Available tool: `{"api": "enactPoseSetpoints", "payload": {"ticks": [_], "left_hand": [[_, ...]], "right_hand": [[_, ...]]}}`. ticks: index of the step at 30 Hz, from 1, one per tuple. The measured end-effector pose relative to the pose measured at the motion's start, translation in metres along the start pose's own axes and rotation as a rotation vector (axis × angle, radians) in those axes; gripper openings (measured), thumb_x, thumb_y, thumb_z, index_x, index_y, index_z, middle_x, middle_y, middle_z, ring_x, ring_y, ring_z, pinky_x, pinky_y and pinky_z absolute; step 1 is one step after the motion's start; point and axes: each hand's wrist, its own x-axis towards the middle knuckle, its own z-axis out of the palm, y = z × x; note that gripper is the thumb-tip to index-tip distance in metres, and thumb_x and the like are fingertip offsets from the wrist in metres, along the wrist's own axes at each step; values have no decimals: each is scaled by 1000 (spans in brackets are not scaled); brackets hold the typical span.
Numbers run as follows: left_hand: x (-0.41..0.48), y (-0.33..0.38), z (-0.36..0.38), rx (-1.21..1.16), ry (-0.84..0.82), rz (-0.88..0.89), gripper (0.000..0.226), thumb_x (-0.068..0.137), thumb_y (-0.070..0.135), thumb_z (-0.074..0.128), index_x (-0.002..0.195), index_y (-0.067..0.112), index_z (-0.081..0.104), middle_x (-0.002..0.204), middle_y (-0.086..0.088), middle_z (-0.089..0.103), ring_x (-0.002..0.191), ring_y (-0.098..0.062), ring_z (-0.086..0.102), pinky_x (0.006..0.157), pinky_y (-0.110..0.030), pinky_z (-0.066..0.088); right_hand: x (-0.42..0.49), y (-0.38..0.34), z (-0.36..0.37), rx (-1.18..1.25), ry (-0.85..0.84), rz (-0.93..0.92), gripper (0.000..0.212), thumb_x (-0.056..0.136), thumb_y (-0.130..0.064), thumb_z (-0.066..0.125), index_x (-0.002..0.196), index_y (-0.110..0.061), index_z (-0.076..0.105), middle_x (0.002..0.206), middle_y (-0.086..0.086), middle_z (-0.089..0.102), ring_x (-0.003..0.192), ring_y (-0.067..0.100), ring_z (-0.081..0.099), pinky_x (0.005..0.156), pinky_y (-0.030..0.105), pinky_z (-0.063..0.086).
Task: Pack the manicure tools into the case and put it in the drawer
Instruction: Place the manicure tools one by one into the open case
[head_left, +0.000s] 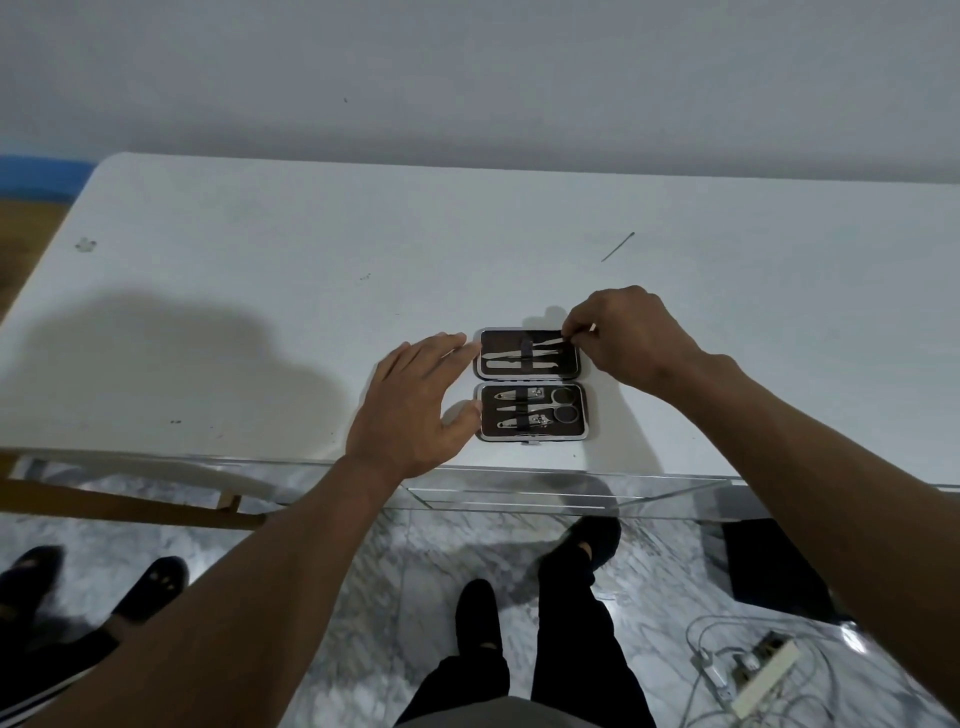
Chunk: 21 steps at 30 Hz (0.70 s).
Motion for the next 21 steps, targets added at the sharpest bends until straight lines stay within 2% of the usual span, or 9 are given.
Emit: {"api": "enactPoseSetpoints", "payload": {"ticks": [6, 16, 21], "left_hand": [[0, 0, 1, -5, 6, 0, 62, 83, 47, 45, 140, 23, 48, 144, 4, 47, 136, -14, 39, 115, -41, 25], [-1, -1, 0, -6, -7, -2, 62, 84, 48, 44, 141, 25, 46, 146, 6, 45, 137, -12, 36, 116, -36, 20], [0, 1, 0, -9, -3, 0, 62, 84, 47, 45, 141, 24, 46, 146, 6, 46, 137, -12, 36, 116, -36, 19]], "right_hand": [[-2, 6, -2, -21, 38, 6, 24, 88, -8, 55, 98, -14, 75, 99, 9, 73, 91, 30, 64, 77, 33, 46], [5, -11, 7, -29, 16, -28, 22, 86, -7, 54, 95, -11, 73, 98, 11, 66, 91, 30, 60, 75, 32, 42], [8, -16, 11, -40, 7, -39, 27, 82, -1, 50, 93, -9, 73, 96, 13, 64, 89, 32, 60, 74, 33, 43]]}}
